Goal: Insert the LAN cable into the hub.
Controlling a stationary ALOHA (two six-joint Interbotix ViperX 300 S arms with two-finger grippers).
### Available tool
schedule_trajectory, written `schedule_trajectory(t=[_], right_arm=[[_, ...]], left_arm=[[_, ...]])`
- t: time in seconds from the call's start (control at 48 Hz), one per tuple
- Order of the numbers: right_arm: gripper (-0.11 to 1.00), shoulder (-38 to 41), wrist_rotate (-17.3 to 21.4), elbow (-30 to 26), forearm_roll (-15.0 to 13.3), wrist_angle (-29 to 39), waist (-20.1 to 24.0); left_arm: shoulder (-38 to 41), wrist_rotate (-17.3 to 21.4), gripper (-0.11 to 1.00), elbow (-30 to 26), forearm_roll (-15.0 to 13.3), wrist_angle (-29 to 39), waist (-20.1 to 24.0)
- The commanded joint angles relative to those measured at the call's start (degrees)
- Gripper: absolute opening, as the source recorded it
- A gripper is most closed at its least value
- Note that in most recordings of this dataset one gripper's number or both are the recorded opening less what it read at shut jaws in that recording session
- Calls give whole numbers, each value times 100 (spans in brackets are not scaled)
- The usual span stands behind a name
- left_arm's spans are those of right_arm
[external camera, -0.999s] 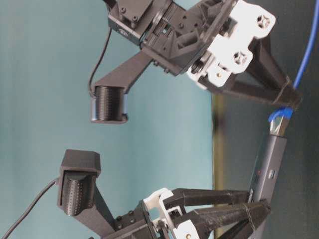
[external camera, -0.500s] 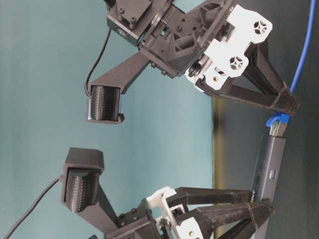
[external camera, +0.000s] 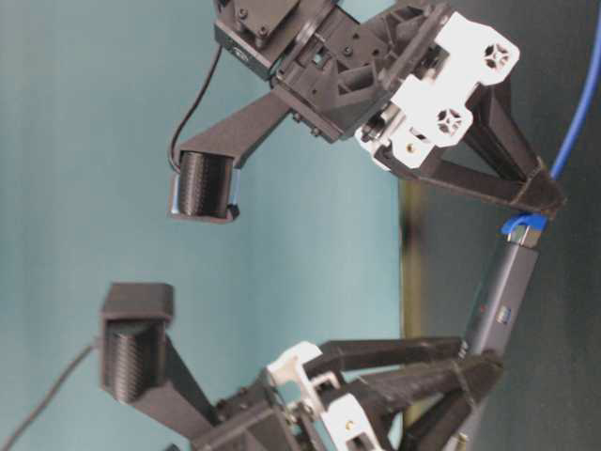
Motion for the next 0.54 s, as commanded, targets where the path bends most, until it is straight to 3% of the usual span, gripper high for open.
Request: schedule_trajectory(t=[0.0,0.479,0.521], right_arm=[[10,-220,9,-70,-9,-387,-88],[11,-281,18,105,-9,-343,35],[15,-272,26,105,-9,-325,44]], left_arm=[[-79,9,28,0,9,-237,-114],[-149,0,28,123,9,-202,-132],[-149,0,28,132,9,-202,-132]])
